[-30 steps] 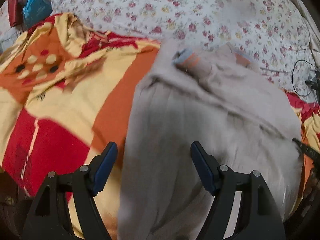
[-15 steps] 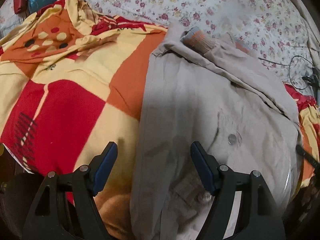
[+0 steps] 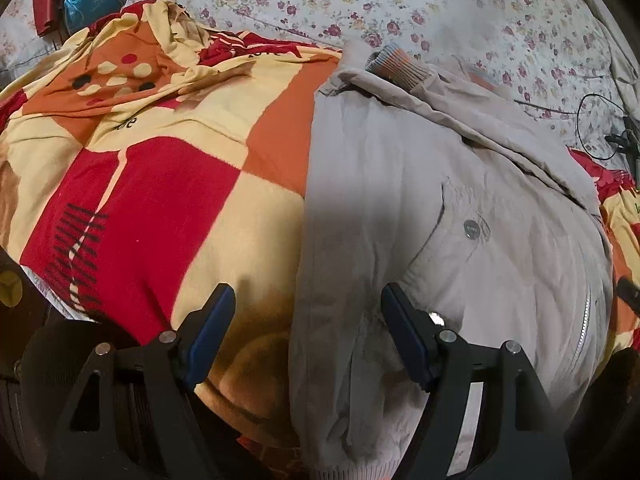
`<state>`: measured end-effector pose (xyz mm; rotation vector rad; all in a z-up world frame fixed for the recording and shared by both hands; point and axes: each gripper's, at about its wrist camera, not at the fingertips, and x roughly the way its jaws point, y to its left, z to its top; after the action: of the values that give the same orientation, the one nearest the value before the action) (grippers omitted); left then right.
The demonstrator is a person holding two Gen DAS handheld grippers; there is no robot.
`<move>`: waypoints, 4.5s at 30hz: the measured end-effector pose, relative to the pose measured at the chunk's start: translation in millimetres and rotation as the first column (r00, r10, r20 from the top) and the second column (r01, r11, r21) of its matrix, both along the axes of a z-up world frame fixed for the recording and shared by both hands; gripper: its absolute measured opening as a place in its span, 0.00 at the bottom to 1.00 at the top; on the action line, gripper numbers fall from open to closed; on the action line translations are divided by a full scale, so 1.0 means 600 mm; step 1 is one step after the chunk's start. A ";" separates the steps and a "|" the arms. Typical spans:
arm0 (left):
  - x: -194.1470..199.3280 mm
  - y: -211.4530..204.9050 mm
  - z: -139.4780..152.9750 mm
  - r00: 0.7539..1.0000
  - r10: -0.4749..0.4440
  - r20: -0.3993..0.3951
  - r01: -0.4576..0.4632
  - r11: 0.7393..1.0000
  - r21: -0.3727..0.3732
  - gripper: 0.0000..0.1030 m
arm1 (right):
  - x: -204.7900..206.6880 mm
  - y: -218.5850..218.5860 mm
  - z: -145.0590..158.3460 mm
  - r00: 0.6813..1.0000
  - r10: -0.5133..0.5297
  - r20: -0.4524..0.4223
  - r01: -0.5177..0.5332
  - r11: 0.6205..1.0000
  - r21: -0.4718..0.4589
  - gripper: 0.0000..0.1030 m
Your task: Fold large clothes
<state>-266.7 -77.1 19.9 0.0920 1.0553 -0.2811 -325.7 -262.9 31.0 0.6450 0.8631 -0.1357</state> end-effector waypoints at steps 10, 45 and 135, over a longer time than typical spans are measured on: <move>-0.022 0.006 0.001 1.000 -0.022 -0.010 0.022 1.000 0.003 0.73 | -0.003 0.051 -0.021 0.996 0.053 -0.069 -0.063 0.986 -0.157 0.01; -0.080 0.012 -0.081 0.957 -0.134 -0.256 0.115 0.989 -0.089 0.80 | -0.092 0.118 -0.112 0.933 0.298 -0.203 -0.245 0.937 0.251 0.73; 0.261 -0.158 0.214 0.972 -0.122 0.199 0.170 0.955 -0.244 0.11 | 0.129 -0.140 0.118 0.903 -0.070 0.423 -0.074 0.946 0.315 0.02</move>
<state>-110.4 -171.7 148.6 -0.0402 0.8232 -0.5344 -248.4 -347.1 102.0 0.9418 0.4561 0.1542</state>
